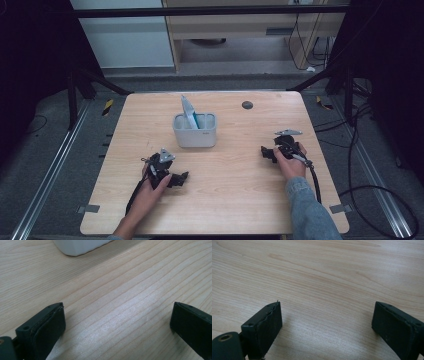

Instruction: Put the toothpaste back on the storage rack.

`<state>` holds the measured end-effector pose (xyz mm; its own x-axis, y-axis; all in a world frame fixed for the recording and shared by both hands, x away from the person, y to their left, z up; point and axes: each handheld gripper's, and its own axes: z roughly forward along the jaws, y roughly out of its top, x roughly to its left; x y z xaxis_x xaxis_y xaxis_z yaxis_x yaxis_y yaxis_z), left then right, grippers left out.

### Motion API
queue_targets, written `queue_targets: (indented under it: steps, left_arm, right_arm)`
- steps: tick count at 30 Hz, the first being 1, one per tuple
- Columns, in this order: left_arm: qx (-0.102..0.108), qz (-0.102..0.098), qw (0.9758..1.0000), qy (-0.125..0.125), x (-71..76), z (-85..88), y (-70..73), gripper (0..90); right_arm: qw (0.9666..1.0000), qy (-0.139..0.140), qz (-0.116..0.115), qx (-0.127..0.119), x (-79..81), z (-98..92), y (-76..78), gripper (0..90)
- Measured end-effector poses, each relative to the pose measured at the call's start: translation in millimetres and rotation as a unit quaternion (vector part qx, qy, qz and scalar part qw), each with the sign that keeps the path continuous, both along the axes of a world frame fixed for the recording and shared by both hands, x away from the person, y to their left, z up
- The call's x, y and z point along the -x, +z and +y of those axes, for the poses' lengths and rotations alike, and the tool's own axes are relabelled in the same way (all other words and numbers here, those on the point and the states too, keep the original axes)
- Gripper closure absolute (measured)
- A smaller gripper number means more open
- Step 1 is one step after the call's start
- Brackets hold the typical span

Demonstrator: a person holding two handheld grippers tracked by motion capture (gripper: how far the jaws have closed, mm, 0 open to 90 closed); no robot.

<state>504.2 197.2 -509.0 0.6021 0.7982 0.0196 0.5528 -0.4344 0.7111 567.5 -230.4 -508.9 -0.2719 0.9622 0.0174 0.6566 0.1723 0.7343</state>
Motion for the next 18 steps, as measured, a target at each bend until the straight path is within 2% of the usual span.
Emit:
queue_targets:
  steps: [3, 11, 13, 16, 18]
  left_arm:
    - [0.0, 0.0, 1.0, 0.0, 0.0, 0.0, 0.0, 0.0]
    - [0.0, 0.0, 1.0, 0.0, 0.0, 0.0, 0.0, 0.0]
    - [0.0, 0.0, 1.0, 0.0, 0.0, 0.0, 0.0, 0.0]
    - [0.0, 0.0, 1.0, 0.0, 0.0, 0.0, 0.0, 0.0]
    - [0.0, 0.0, 1.0, 0.0, 0.1, 0.0, 0.0, 0.0]
  right_arm:
    - [0.9999, -0.001, -0.008, 0.009, -1.9, -1.2, -1.5, 8.9]
    - [0.9996, -0.029, -0.001, 0.007, -6.2, -8.4, -1.6, 5.6]
    - [0.9994, -0.034, 0.001, 0.01, -5.6, -8.2, -2.1, 1.9]
    - [0.9982, -0.06, 0.007, 0.008, -4.8, -5.2, -2.2, 0.3]
    - [0.998, -0.062, 0.006, 0.008, -4.7, -4.8, -2.3, 0.3]
